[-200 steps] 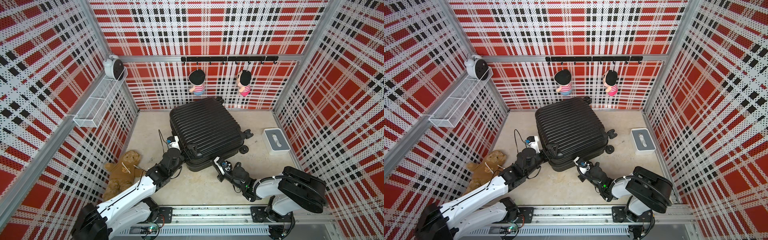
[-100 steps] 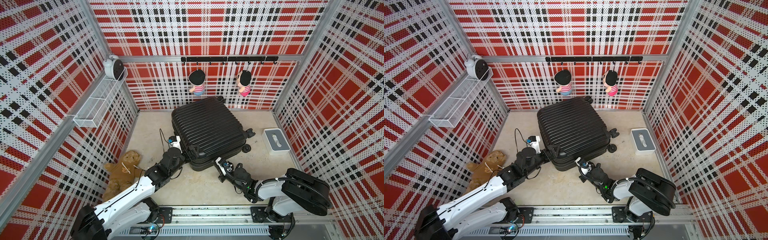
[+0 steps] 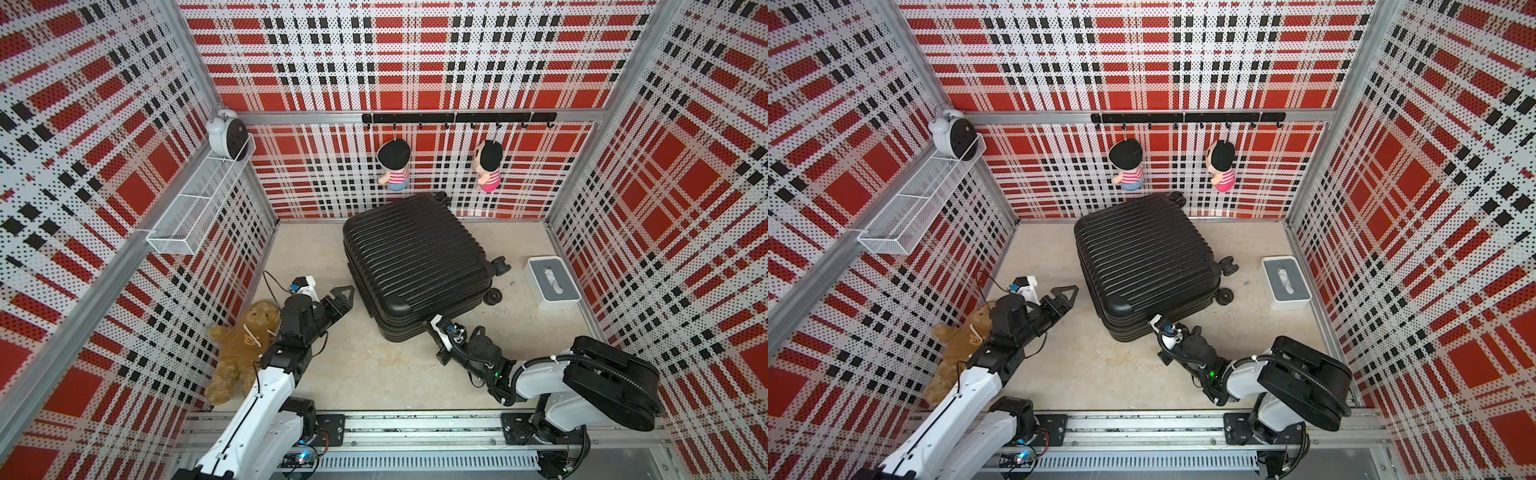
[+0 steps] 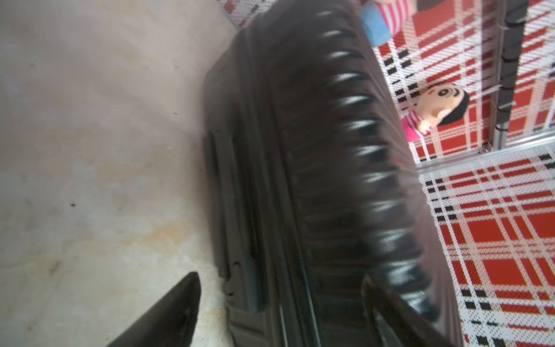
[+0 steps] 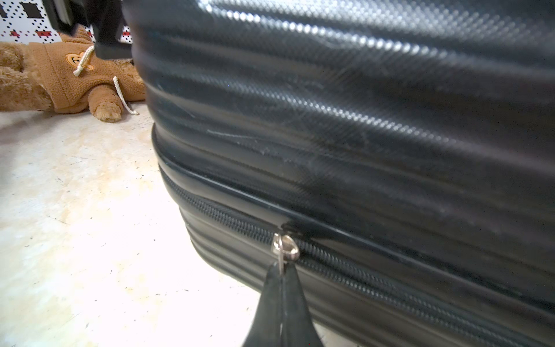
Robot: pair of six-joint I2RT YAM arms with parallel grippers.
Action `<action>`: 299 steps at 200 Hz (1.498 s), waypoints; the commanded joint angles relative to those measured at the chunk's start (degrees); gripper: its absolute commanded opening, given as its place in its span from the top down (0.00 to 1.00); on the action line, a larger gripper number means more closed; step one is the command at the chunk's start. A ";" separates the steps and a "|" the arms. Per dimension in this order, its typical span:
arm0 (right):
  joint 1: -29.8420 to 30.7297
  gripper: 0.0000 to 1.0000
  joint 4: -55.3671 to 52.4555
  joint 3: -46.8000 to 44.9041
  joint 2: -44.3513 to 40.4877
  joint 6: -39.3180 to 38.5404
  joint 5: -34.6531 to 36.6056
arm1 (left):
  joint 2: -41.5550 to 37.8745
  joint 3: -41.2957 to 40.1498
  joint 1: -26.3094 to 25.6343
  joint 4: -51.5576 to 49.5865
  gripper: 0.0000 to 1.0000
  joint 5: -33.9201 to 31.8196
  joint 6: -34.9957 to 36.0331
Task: Open the suitcase zippers
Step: Unzip the zipper on the suitcase, then adjust the suitcase at the center of the board.
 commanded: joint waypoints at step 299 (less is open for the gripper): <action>1.71 1.00 0.99 -0.19 -2.06 -0.72 -0.57 | 58.02 9.84 5.27 52.87 0.60 17.24 -9.19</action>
